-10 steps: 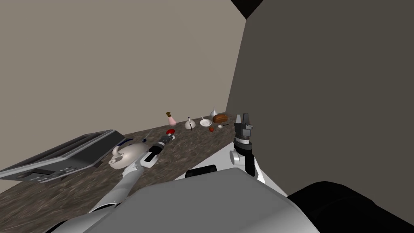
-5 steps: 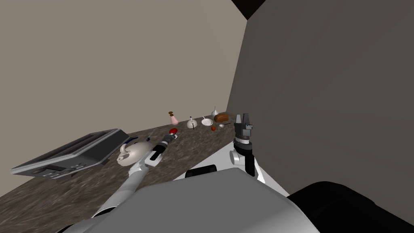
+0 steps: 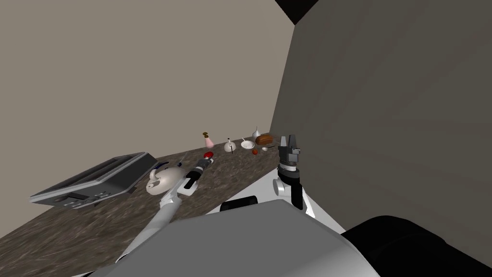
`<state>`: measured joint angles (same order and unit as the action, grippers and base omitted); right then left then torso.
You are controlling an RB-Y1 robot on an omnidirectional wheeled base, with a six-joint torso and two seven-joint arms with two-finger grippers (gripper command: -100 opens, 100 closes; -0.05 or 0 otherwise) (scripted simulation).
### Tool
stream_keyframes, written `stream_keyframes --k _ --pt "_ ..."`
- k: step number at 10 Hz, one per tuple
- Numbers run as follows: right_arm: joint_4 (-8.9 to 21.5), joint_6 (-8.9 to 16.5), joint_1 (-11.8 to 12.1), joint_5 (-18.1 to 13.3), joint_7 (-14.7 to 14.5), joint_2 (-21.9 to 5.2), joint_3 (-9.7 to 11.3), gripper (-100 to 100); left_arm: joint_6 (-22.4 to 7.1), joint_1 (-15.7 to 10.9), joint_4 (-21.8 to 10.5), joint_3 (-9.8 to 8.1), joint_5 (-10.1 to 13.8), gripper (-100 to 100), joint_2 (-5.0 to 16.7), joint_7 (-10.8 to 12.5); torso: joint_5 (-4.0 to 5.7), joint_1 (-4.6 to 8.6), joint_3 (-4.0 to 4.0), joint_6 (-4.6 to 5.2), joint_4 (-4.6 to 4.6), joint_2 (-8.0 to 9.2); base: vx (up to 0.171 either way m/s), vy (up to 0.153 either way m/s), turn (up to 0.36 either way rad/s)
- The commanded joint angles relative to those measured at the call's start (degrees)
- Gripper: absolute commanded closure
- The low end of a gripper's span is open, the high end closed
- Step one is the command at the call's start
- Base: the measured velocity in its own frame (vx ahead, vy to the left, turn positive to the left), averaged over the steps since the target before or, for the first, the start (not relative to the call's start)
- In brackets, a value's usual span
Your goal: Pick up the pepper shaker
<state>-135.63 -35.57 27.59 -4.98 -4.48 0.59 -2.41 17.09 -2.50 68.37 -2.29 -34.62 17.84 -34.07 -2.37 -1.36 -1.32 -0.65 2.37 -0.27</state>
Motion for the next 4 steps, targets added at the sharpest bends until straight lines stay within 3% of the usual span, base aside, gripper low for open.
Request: stream_keyframes --k 1,2,3,4 --pt "0.0 0.0 0.0 0.0 0.0 0.0 0.0 0 -2.86 0.48 2.86 0.33 -0.51 100 -1.08 -0.07 0.0 0.0 0.0 0.0 0.0 0.0 -0.024 0.08 -0.011" --pt "0.0 0.0 0.0 0.0 0.0 0.0 0.0 0 -2.88 0.48 3.68 0.33 -0.51 100 -1.08 -0.07 0.0 -0.02 0.01 -0.02 -0.02 0.0 -0.021 0.045 -0.004" --pt "0.0 0.0 0.0 0.0 0.0 0.0 0.0 0 -2.18 0.24 2.41 0.06 -0.48 100 -1.25 -0.35 0.03 0.08 0.01 -0.02 -0.03 0.0 -0.008 0.016 0.0" --pt "0.0 0.0 0.0 0.0 0.0 0.01 0.0 0 -2.33 0.25 2.58 0.04 -0.49 0 -1.26 -0.37 0.04 0.17 -0.02 -0.01 0.0 -0.04 0.0 0.0 0.0"
